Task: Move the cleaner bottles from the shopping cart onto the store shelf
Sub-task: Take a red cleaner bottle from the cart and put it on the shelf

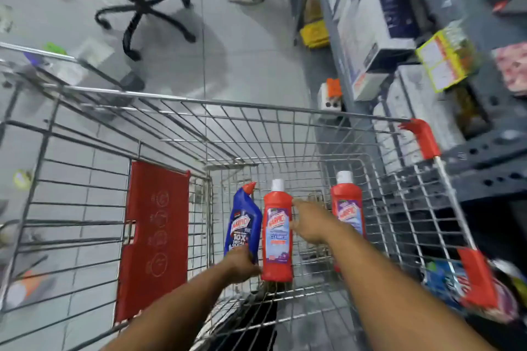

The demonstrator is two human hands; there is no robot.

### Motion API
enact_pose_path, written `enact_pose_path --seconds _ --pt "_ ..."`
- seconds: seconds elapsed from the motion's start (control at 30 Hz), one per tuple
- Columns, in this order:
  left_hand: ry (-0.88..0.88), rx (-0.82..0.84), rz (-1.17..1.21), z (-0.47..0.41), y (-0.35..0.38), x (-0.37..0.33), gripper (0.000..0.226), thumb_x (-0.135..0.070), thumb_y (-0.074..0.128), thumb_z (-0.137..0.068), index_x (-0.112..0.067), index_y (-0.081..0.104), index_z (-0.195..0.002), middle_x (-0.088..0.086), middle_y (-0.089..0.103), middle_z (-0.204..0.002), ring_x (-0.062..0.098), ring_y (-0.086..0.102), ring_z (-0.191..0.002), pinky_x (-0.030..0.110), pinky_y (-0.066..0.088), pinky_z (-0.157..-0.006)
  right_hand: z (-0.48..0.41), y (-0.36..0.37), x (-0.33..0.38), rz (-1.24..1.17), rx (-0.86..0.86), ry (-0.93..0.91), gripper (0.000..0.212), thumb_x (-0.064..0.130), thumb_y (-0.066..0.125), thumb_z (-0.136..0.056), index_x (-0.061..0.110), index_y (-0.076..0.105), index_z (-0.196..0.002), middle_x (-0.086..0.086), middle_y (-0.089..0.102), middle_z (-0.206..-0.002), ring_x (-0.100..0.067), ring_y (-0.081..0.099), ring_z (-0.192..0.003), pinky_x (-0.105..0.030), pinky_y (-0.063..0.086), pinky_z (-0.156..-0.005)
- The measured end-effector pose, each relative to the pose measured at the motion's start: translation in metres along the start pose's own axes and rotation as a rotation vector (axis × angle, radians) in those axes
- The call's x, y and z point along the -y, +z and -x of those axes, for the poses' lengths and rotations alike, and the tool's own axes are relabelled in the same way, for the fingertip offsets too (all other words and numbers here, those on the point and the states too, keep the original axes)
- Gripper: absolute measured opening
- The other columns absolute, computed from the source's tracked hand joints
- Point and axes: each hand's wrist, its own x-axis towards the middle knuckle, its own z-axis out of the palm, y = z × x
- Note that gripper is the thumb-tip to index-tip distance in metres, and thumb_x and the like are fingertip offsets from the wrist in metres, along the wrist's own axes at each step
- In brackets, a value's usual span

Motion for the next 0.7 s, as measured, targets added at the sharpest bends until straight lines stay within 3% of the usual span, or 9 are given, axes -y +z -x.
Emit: enact_pose_path --seconds 0.03,0.1,0.17,0.27,0.37,0.4,0.5,0.57,0.7 --pt "-0.039 -0.001 0.012 -0.006 0.008 0.001 0.046 -0.041 0.073 -0.075 -0.012 0.058 -0.108 0.013 0.059 -0.115 0.021 0.056 -0.096 0.025 0.044 -0.079 -0.021 0.004 0.001 -0.017 0.000 0.028 0.052 0.029 0.058 -0.088 0.018 0.043 -0.137 -0.017 0.049 -0.142 -0.035 0.048 -0.128 -0.041 0.040 -0.107" --pt "-0.103 -0.047 0.145 -0.021 0.025 0.007 0.043 -0.046 0.079 -0.067 -0.024 0.053 -0.094 0.001 0.059 -0.098 0.014 0.058 -0.083 0.021 0.045 -0.069 -0.059 0.009 0.002 -0.054 -0.038 0.109 0.055 0.031 0.059 -0.088 0.018 0.039 -0.138 -0.014 0.045 -0.143 -0.034 0.045 -0.130 -0.044 0.039 -0.109" --pt "-0.128 -0.063 0.291 -0.026 0.046 0.010 0.048 -0.042 0.085 -0.060 -0.021 0.057 -0.093 -0.006 0.066 -0.089 0.013 0.062 -0.078 0.019 0.049 -0.063 -0.082 0.013 0.004 -0.094 -0.096 0.145 0.051 0.033 0.060 -0.087 0.014 0.042 -0.131 -0.014 0.049 -0.134 -0.034 0.049 -0.122 -0.043 0.043 -0.101" --pt "-0.153 -0.026 0.466 -0.038 0.069 0.008 0.054 -0.026 0.090 -0.054 -0.014 0.070 -0.102 0.003 0.077 -0.093 0.015 0.072 -0.084 0.029 0.059 -0.080 -0.105 0.021 0.001 -0.130 -0.086 0.160 0.048 0.033 0.064 -0.085 0.011 0.046 -0.123 -0.016 0.057 -0.123 -0.034 0.057 -0.109 -0.042 0.049 -0.094" --pt "-0.210 -0.041 0.590 -0.050 0.080 0.006 0.057 -0.018 0.094 -0.049 -0.014 0.070 -0.100 -0.006 0.074 -0.083 -0.004 0.065 -0.061 0.005 0.051 -0.056 -0.121 0.030 -0.006 -0.230 -0.042 0.202 0.053 0.038 0.070 -0.081 0.012 0.047 -0.120 -0.015 0.065 -0.116 -0.035 0.062 -0.106 -0.048 0.050 -0.095" --pt "-0.229 -0.029 0.616 -0.055 0.080 0.005 0.057 -0.017 0.095 -0.048 -0.015 0.070 -0.099 -0.007 0.073 -0.082 -0.007 0.063 -0.059 0.004 0.050 -0.055 -0.124 0.031 -0.008 -0.232 -0.044 0.199 0.053 0.042 0.071 -0.079 0.013 0.050 -0.118 -0.013 0.065 -0.114 -0.034 0.061 -0.106 -0.049 0.049 -0.096" --pt "-0.263 -0.025 0.683 -0.058 0.079 0.003 0.059 -0.010 0.094 -0.048 -0.013 0.068 -0.101 0.006 0.076 -0.095 0.019 0.073 -0.081 0.035 0.061 -0.079 -0.126 0.030 -0.014 -0.222 -0.041 0.201 0.045 0.042 0.071 -0.079 0.014 0.056 -0.111 -0.012 0.066 -0.113 -0.032 0.060 -0.104 -0.047 0.048 -0.096" --pt "-0.269 -0.023 0.707 -0.054 0.078 0.001 0.063 -0.006 0.093 -0.048 -0.012 0.066 -0.105 0.007 0.075 -0.097 0.024 0.072 -0.088 0.041 0.059 -0.084 -0.119 0.027 -0.014 -0.329 -0.029 0.196 0.046 0.035 0.073 -0.080 0.012 0.057 -0.116 -0.012 0.066 -0.115 -0.031 0.062 -0.105 -0.048 0.049 -0.096" --pt "-0.095 0.027 0.724 -0.036 0.071 -0.013 0.056 -0.016 0.092 -0.050 -0.021 0.066 -0.099 -0.013 0.074 -0.081 -0.004 0.070 -0.069 0.010 0.055 -0.061 -0.090 0.003 -0.001 -0.479 -0.078 0.120 0.060 0.030 0.076 -0.078 0.014 0.048 -0.129 -0.010 0.061 -0.124 -0.023 0.061 -0.099 -0.038 0.051 -0.086"
